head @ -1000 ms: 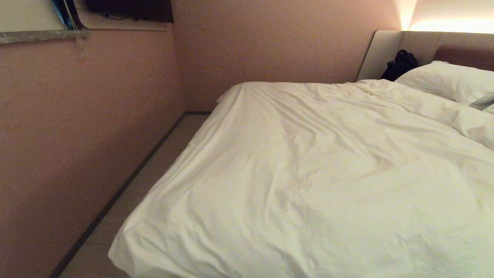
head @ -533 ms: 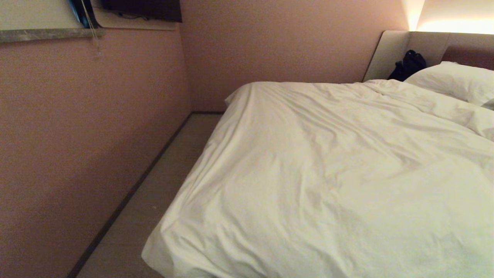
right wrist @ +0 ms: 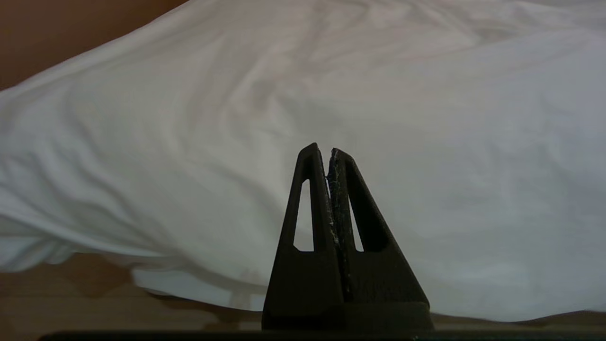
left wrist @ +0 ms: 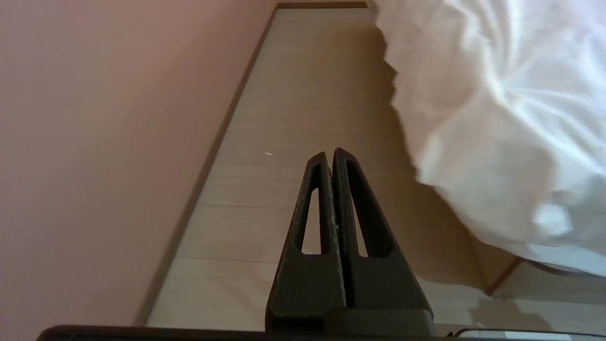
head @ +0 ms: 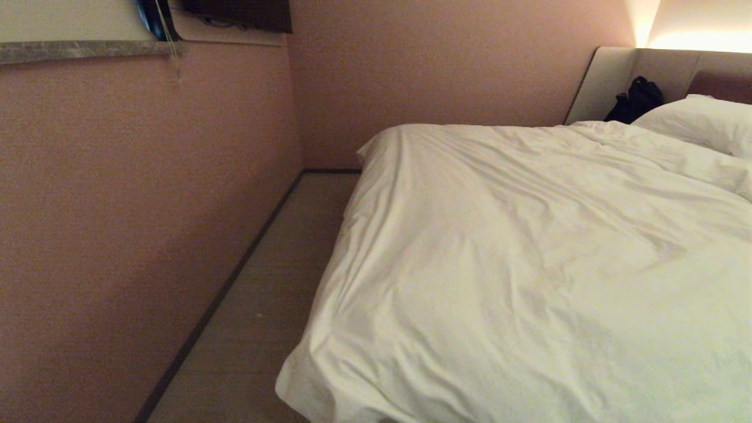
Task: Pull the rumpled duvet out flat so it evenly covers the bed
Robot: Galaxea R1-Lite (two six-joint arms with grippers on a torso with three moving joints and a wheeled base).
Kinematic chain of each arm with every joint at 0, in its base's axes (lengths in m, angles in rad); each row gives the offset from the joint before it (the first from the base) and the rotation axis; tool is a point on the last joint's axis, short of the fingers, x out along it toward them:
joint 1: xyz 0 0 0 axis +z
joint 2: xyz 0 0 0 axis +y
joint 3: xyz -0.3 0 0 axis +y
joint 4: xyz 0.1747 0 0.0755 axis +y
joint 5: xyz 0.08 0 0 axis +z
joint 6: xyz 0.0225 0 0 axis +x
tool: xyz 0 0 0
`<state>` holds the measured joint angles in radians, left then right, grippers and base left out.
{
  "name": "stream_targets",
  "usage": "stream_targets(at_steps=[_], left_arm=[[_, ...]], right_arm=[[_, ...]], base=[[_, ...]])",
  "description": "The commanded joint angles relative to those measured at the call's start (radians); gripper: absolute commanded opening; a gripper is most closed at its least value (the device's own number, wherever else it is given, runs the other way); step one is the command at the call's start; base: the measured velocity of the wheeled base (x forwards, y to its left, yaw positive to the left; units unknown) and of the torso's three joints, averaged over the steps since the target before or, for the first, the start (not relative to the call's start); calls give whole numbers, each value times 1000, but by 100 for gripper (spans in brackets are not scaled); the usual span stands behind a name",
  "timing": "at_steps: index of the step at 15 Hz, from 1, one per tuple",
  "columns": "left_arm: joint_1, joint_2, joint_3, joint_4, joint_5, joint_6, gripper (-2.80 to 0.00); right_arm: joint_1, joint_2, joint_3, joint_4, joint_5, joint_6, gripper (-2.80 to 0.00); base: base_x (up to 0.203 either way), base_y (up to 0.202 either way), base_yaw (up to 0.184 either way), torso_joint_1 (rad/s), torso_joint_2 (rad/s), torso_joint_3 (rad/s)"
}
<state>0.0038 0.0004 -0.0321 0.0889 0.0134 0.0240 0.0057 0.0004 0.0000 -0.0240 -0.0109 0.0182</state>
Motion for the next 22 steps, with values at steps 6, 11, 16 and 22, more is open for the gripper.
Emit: stream_targets(at_steps=[6, 11, 16, 22], left_arm=[[1, 1, -2, 2, -1, 2, -280], [1, 1, 0, 2, -1, 2, -280], [1, 1, -2, 0, -3, -1, -280], [1, 1, -2, 0, -3, -4, -280]], right_arm=[[0, 0, 0, -1, 0, 0, -280], [0, 0, 0, -1, 0, 0, -280], [0, 0, 0, -1, 0, 0, -280], [0, 0, 0, -1, 0, 0, -280]], base=[[0, 197, 0, 2, 2, 3], [0, 195, 0, 2, -1, 1], [0, 52, 1, 1, 1, 1], [0, 0, 0, 0, 0, 0]])
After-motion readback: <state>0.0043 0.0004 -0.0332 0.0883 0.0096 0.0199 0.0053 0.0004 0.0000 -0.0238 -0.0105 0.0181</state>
